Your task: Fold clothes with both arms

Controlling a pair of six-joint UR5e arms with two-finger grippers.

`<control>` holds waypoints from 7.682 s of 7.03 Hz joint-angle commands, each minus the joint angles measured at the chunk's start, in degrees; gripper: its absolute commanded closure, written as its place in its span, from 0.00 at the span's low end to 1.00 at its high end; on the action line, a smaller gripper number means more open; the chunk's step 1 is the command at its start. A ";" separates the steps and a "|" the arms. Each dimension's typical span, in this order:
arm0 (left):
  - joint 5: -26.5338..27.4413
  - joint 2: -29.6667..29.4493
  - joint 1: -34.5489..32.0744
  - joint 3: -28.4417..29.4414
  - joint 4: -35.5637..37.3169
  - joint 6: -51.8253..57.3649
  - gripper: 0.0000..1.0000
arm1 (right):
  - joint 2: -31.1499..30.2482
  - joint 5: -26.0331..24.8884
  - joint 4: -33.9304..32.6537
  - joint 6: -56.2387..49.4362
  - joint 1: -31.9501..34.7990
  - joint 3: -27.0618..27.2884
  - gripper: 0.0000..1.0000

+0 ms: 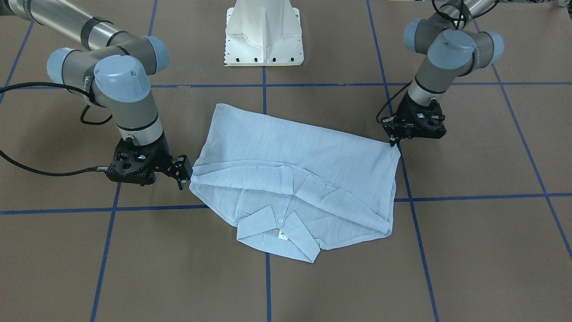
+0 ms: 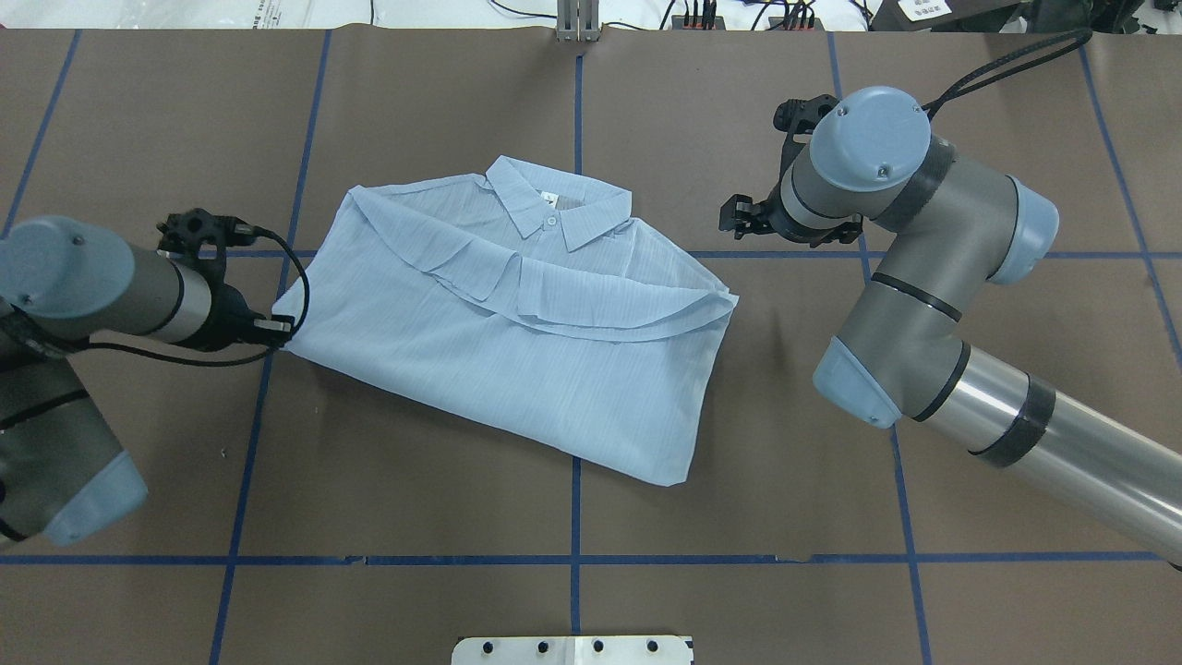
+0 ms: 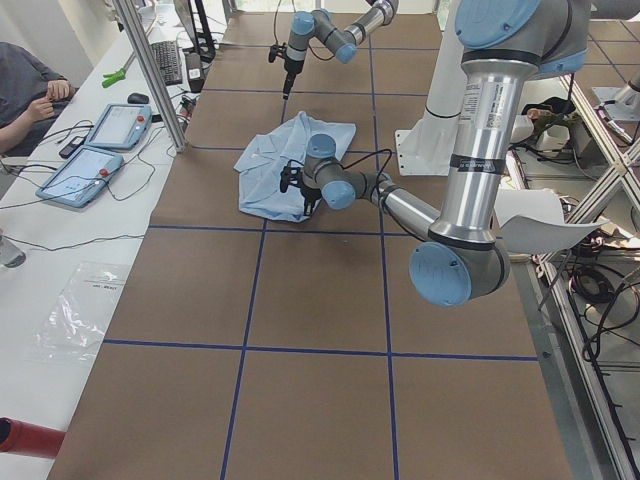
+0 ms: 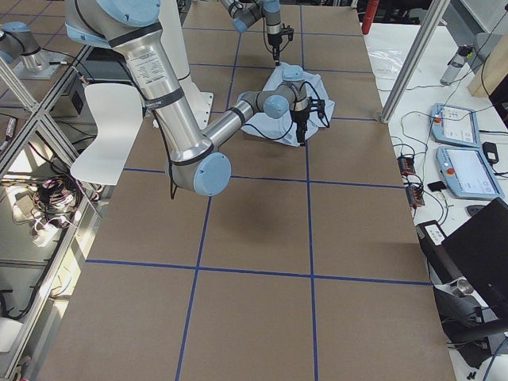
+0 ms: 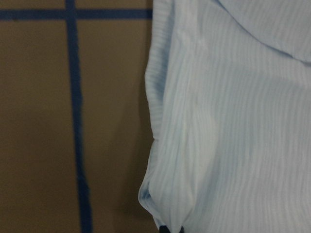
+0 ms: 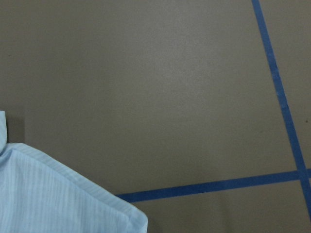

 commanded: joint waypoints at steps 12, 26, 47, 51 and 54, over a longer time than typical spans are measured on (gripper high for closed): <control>-12.83 -24.09 -18.34 33.67 -10.61 18.56 0.00 | 26.78 -7.24 5.07 24.01 -7.63 -29.74 0.09; -12.83 -22.68 -17.47 32.53 -11.13 16.63 0.00 | 9.18 -10.14 4.75 23.59 -10.27 -9.43 1.00; -13.35 -21.71 -17.29 31.30 -11.13 16.63 0.00 | 33.99 -14.28 -14.15 -7.43 -14.67 -35.46 0.00; -13.09 -21.80 -16.94 31.39 -11.22 16.63 0.00 | 33.90 -14.54 -19.39 -14.88 -13.19 -35.03 0.00; -13.00 -21.71 -16.50 31.21 -11.22 16.54 0.00 | 32.42 -14.54 -25.57 -20.70 -10.02 -31.96 0.00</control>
